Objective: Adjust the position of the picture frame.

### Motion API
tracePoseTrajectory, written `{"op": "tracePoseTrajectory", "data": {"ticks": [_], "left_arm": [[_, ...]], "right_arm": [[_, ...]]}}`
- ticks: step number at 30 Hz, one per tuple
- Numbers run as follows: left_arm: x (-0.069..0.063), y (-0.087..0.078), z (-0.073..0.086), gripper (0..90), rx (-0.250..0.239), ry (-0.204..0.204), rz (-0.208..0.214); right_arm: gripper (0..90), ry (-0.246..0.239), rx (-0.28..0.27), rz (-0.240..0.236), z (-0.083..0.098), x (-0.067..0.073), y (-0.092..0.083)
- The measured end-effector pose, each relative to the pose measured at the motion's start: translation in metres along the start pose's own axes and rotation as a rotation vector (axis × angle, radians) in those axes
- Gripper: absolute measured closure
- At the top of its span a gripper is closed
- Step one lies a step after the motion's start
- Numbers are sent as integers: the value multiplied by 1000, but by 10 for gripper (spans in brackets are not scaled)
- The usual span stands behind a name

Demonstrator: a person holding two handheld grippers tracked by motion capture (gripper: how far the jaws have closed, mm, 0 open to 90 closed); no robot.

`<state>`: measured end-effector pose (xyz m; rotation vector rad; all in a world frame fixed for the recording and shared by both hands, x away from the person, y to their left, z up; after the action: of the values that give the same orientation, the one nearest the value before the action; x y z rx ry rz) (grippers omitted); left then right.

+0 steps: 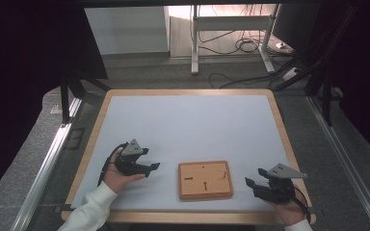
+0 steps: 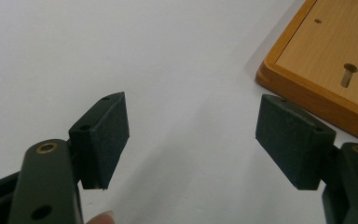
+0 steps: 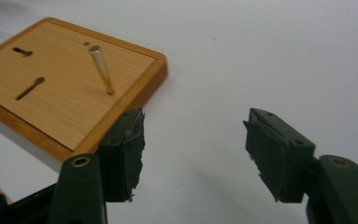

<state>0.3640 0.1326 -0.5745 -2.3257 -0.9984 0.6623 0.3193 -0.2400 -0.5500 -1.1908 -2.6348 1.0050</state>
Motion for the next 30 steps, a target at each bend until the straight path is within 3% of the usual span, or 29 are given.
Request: {"op": "tracePoseTrajectory", "data": {"ticks": [17,30], "left_arm": [[1,4,2,251,15,7,4],[1,3,3,250,18,10,5]], "right_arm": [[407,-86,6,-128,-18,42,35],[726,-107,18,-138,-35,46,58]]}}
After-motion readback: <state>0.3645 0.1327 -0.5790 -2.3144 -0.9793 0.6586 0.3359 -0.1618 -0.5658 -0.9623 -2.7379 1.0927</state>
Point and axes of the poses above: each handheld gripper's, and its own axes: y roughly forward along the jaws, z roughly out of its underside, x roughly to its left, the point moved 9 cm from there along y, roughly forward along the jaws, and after that the axes turned 14 degrees about -y, right-handed, at the moved point
